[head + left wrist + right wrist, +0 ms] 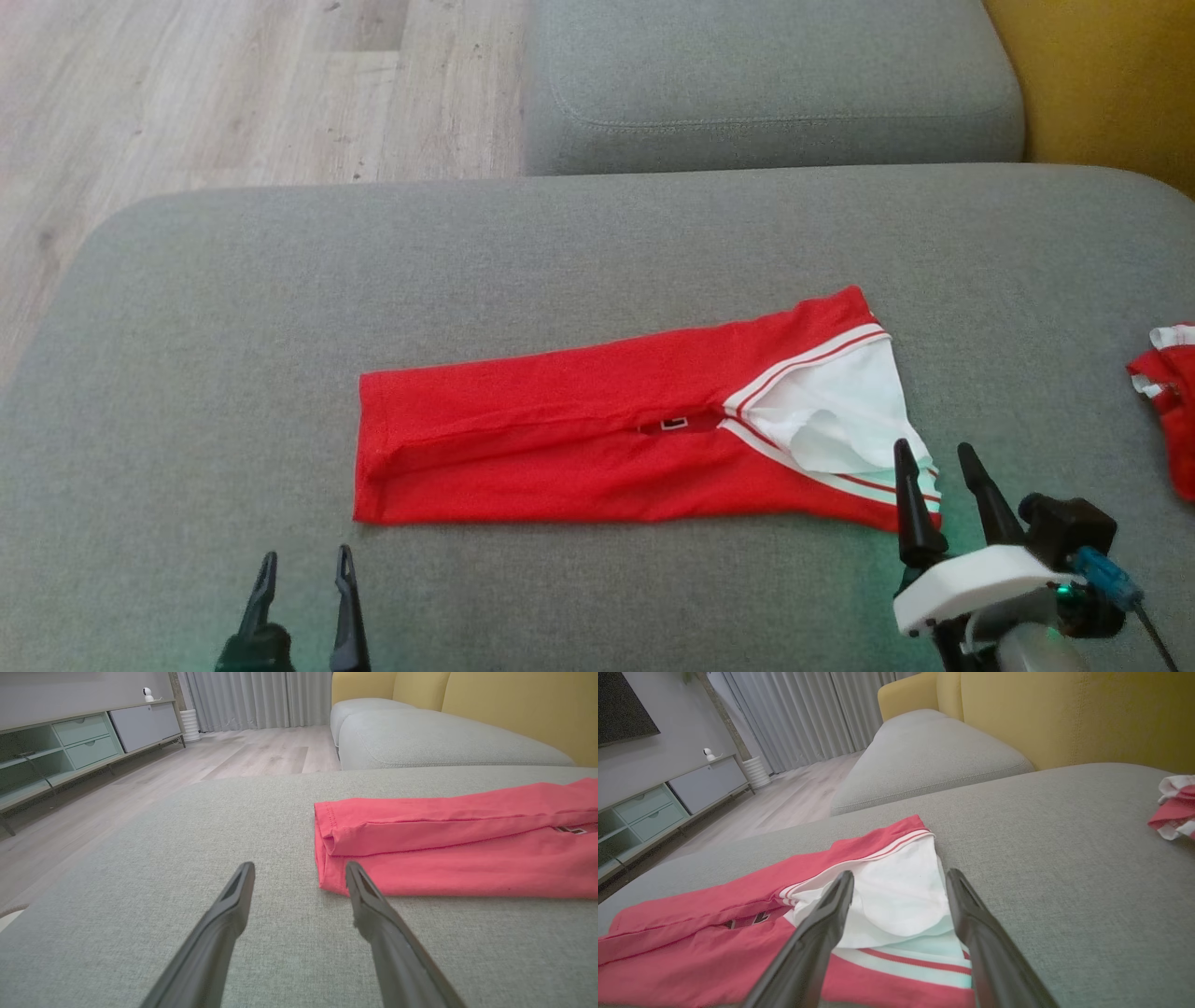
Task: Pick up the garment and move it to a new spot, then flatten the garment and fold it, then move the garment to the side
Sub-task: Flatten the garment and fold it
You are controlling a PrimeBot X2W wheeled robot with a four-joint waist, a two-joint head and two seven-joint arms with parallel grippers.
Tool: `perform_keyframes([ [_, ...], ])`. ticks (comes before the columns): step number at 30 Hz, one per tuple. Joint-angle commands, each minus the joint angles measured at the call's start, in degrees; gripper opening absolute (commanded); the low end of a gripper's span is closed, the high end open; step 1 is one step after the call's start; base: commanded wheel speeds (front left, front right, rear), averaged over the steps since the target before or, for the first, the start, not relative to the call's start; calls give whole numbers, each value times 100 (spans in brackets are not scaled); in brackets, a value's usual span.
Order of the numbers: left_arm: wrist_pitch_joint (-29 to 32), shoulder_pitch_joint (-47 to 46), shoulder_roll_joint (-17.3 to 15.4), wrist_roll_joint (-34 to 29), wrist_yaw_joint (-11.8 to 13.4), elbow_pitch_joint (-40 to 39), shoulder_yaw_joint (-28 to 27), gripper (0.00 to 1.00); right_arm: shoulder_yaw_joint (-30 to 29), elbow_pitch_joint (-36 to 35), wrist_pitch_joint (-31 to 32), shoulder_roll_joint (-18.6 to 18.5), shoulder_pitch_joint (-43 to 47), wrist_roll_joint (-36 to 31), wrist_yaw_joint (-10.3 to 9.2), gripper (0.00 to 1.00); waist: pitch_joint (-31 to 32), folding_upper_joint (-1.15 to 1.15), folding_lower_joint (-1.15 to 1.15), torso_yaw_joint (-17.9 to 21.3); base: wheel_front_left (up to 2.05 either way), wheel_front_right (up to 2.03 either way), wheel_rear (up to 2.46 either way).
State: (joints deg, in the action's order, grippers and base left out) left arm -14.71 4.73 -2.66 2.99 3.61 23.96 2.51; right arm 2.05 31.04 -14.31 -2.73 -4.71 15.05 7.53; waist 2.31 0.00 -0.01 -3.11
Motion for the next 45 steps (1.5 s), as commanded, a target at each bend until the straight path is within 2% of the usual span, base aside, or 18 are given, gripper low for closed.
perform_keyframes([
  [1, -29, -178, -23, 4, 56, -171, -112, 100, 167, -144, -68, -16, -121, -27, -4, 100, 3, 0, 1, -9, 0, 0, 0],
  [5, -29, -208, -22, 28, 16, -153, -36, 100, 151, -27, -68, -15, -216, -35, -4, 100, -57, 0, 1, -44, 0, 0, 0],
  [9, -29, -300, -22, 45, -33, -168, 87, 100, -48, 338, -68, -15, -672, -290, -4, 100, -200, 0, 1, -84, 0, 0, 0],
  [12, -29, -372, -22, 82, -47, -148, 207, 100, -197, 763, -68, -15, -1111, -622, -4, 100, -319, 0, 1, -158, 0, 0, 0],
  [19, -29, -657, -22, 162, -89, -12, 514, 100, -998, 1921, -69, -15, -2002, -1445, -4, 100, -740, 0, 1, -432, 0, 0, 0],
  [25, -29, -847, -22, 204, -81, 106, 562, 100, -1393, 2784, -69, -15, -2332, -1765, -4, 100, -978, 0, 1, -576, 0, 0, 0],
  [28, -29, -889, -22, 187, -91, 140, 567, 100, -1309, 3230, -69, -15, -2457, -1536, -4, 100, -1024, 0, 1, -617, 0, 0, 0],
  [31, -29, -904, -22, 173, -106, 161, 568, 100, -790, 3552, -69, -15, -2567, -867, -4, 100, -1028, 0, 1, -645, 0, 0, 0],
  [32, -29, -897, -22, 164, -109, 183, 576, 100, -277, 3597, -69, -15, -2560, -277, -4, 57, -1005, 0, 1, -638, 0, 0, 0],
  [33, -29, -885, -22, 164, -106, 192, 580, 100, -47, 3593, -69, -15, -2524, -28, -4, 15, -985, 0, 1, -621, 0, 0, 0],
  [34, -29, -869, -22, 167, -95, 199, 585, 100, 154, 3578, -69, -15, -2483, 154, -4, 0, -957, 0, 1, -600, 0, 0, 0],
  [37, -29, -812, -22, 189, -86, 202, 588, 100, 289, 3490, -69, -15, -2407, 426, -4, 0, -878, 0, 1, -513, 0, 0, 0],
  [45, -29, -747, -22, 217, -82, 135, 621, 100, -735, 2598, -69, -212, -2131, 157, -4, 0, -721, 0, 1, -270, 0, 0, 0],
])
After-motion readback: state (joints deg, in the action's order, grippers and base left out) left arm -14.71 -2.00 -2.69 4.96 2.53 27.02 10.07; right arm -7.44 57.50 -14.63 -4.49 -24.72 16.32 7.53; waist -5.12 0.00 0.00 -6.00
